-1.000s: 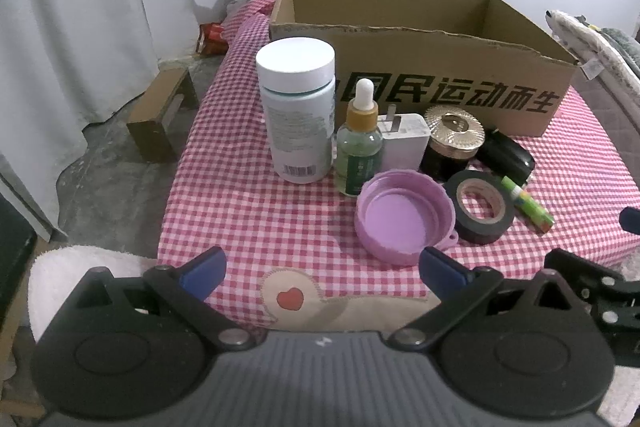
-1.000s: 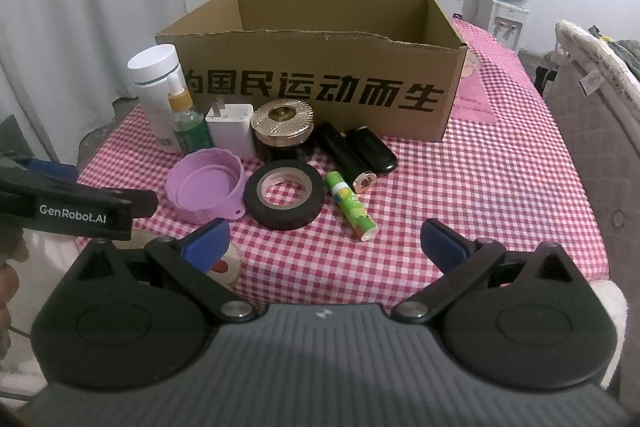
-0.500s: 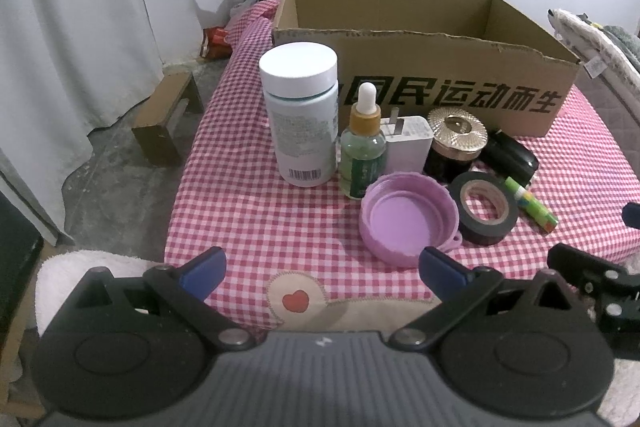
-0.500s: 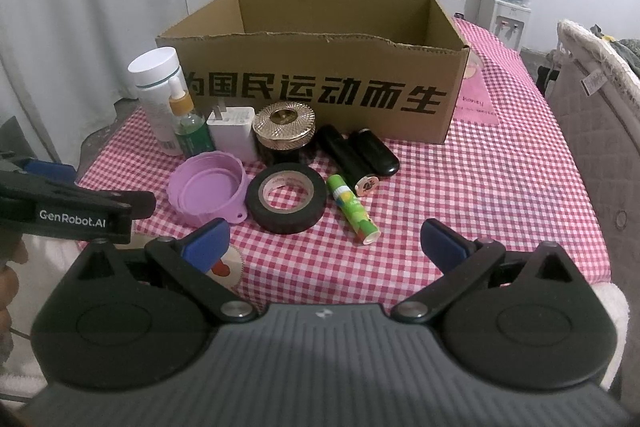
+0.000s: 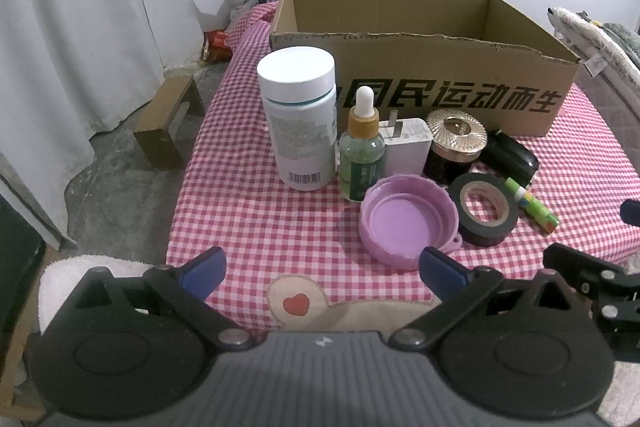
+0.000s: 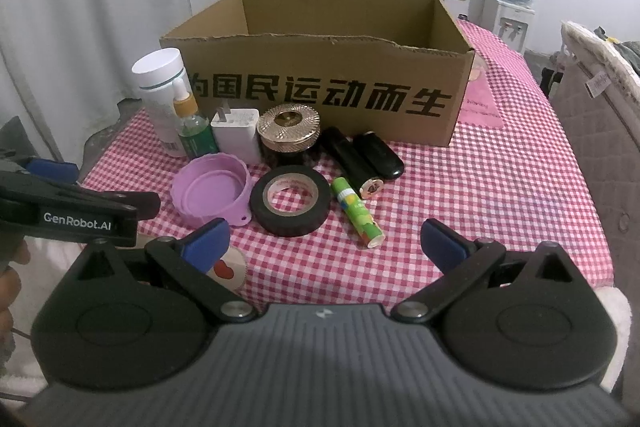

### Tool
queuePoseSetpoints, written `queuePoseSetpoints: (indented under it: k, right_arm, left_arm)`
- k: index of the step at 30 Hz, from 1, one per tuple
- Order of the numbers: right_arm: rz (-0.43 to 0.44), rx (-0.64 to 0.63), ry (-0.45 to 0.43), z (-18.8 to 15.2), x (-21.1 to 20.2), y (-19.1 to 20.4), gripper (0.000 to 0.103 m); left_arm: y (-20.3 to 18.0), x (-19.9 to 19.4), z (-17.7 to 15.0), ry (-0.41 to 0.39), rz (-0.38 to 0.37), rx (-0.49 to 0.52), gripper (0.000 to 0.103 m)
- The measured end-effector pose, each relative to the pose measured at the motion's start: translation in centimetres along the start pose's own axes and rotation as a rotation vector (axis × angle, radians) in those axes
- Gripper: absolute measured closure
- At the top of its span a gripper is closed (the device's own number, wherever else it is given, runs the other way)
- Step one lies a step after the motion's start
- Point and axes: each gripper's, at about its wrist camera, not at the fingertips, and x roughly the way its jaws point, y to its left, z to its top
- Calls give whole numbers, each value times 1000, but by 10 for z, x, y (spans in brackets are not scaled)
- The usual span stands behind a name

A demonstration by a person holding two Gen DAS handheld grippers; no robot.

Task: Organize rigid objects
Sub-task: 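Move the right gripper toward the green glue stick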

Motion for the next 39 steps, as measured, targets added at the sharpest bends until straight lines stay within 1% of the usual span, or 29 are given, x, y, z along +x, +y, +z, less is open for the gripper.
queuePoseSetpoints:
  k: [19, 29, 34, 39]
  right_arm:
    - [11, 4, 1, 5, 7, -2, 1]
    - [27, 29, -2, 13, 17, -14, 1]
    - [36, 58, -19, 16, 18, -26, 1]
    - [11, 78, -53, 19, 12, -46, 1]
  left_arm:
    - [-4, 10, 5, 20, 12, 16, 0]
    - [-13, 19, 15, 29, 9, 45, 0]
    - [-26, 18, 20, 9, -25, 92, 0]
    - [-48, 12, 21, -53, -121, 178, 0]
